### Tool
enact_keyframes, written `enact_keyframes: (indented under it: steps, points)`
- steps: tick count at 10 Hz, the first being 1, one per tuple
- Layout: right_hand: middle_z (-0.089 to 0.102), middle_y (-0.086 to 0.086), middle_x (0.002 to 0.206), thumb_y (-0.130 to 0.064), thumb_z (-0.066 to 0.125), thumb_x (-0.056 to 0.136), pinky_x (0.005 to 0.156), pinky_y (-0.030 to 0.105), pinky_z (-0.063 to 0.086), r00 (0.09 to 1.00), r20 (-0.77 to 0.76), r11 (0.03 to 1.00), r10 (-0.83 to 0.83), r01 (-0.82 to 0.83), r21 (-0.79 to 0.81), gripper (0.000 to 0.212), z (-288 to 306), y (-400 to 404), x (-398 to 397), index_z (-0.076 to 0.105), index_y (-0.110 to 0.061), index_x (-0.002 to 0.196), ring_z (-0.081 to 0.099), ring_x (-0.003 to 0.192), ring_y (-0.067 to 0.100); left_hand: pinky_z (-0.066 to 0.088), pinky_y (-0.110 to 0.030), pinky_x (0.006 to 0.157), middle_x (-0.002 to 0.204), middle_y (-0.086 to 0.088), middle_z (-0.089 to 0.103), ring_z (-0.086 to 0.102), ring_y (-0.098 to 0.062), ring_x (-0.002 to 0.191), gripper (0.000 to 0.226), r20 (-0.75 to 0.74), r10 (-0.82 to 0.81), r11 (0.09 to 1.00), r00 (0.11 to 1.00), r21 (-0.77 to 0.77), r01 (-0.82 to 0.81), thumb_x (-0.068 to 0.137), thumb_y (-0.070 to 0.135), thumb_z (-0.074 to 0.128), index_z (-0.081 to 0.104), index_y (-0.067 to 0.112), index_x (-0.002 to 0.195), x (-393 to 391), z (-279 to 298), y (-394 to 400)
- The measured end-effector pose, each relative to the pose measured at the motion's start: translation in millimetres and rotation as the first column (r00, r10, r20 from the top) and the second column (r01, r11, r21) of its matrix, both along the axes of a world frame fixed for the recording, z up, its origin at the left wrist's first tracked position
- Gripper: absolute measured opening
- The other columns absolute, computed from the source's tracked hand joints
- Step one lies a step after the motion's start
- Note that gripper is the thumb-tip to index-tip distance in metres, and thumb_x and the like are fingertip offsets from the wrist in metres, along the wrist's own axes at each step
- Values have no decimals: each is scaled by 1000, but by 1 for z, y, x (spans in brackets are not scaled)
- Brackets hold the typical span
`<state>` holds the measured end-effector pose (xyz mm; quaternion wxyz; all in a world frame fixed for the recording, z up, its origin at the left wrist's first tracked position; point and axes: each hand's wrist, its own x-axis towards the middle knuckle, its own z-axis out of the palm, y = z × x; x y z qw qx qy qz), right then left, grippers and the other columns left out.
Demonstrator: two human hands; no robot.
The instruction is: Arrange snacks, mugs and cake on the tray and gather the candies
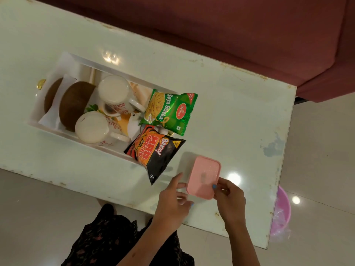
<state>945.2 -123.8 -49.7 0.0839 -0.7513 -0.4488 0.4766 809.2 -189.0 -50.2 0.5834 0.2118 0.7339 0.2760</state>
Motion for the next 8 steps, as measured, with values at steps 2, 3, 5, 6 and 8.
enact_keyframes:
  steps: [2,3,5,6,8]
  points:
    - [71,6,102,-9,58,89,86,30,49,999,-20,995,-40,42,91,25,0,21,-35,67,-11,112,66,93,24,47,-4,68,101,12,63,65,2,81,40,-33,-17,1000,999,-26,16,83,3,61,55,19,119,-26,8,-40]
    - [70,5,103,-9,56,90,79,23,43,1000,-4,990,-16,16,143,26,0,36,-50,66,-11,114,62,88,17,46,-3,68,102,10,64,65,-4,86,34,-33,-23,999,999,-40,22,84,6,60,58,22,114,-38,8,-50]
    - [70,8,109,-6,53,89,77,21,40,999,41,987,7,-13,160,29,-7,56,-76,67,-11,114,57,86,14,46,-3,69,99,7,66,66,-6,87,28,-64,-49,998,997,-37,47,84,8,60,60,24,107,-68,5,-63]
    - [70,10,110,-5,53,89,78,20,39,998,66,986,-9,-2,166,29,-9,55,-85,67,-10,115,58,89,17,46,-3,70,98,6,67,65,-7,89,26,-73,-65,998,995,-21,63,84,6,60,60,22,105,-84,2,-64]
    - [65,10,121,-19,53,94,91,30,42,987,57,980,-150,140,144,37,-1,45,-98,54,-10,129,59,106,23,46,-3,67,99,8,65,64,-5,87,26,-83,-122,992,989,1,122,84,7,59,60,23,105,-123,-2,-67]
